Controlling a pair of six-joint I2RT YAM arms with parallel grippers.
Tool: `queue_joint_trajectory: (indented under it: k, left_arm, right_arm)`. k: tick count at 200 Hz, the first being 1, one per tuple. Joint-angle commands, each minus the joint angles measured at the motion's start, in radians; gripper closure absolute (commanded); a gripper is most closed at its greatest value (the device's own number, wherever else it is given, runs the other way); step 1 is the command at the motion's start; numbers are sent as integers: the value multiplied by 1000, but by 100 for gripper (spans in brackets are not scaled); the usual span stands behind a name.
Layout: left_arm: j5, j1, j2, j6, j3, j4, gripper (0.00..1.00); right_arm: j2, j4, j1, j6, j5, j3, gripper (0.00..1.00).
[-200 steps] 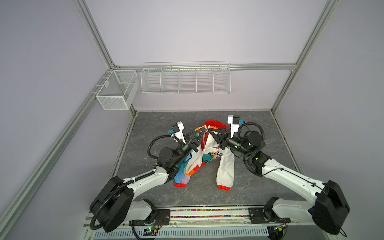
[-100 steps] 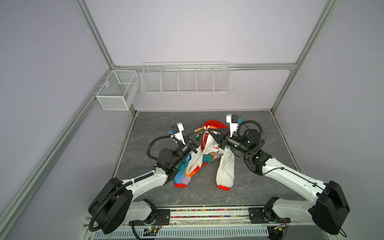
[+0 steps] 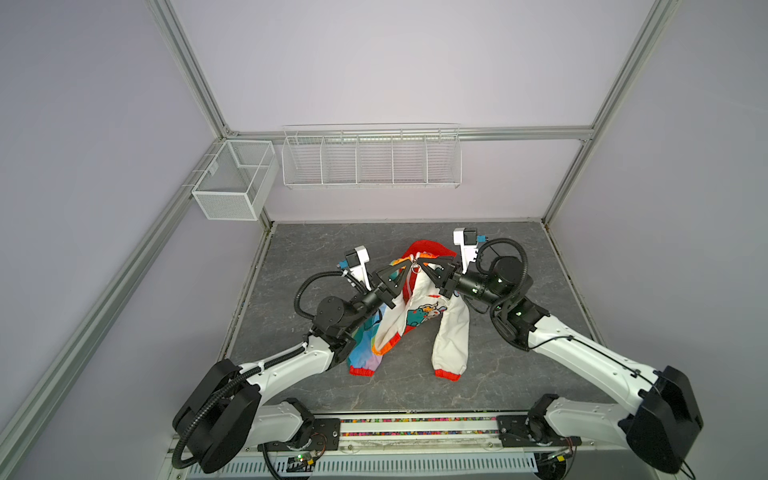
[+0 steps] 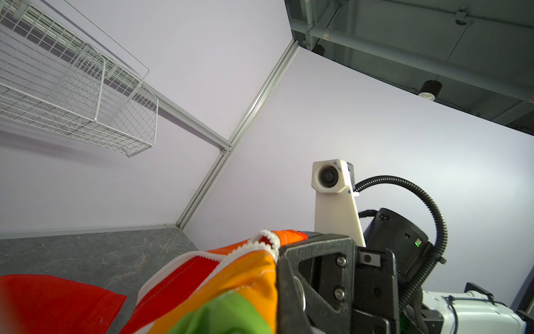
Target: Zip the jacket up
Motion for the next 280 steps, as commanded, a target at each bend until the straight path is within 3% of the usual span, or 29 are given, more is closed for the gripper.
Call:
queue_joint_trajectory:
  k: [1,107,157,193,212,242,259,280]
  left_arm:
    - [24,1,-26,-15,-12,0,100]
    - [76,1,-43,-69,-9,-58,100]
    - [58,1,-89,-99,-11,-151,100]
    - [60,1,-137,-126,-7,-308,100]
    - [65,1,-157,-145,-4,-403,100]
    - [71,3,-181,-165,-14,-480,100]
    - [70,4,-191,-170,-13,-511,100]
    - [72,7,-196,-174,-7,-525,100]
  right_arm:
    - [-38,69,-35,20,47,44,94]
    - [-22,46,-73,58,23,72,94]
    - [-10,-145,-75,16,-13,97,94]
    - [3,-263,-75,2,-22,88,93]
    - [4,-282,-78,-1,-21,72,83]
    - [1,-360,-91,-6,13,64,46]
    - [1,-426,-101,-27,19,66,39]
    - [-19,-502,-107,-73,43,65,38]
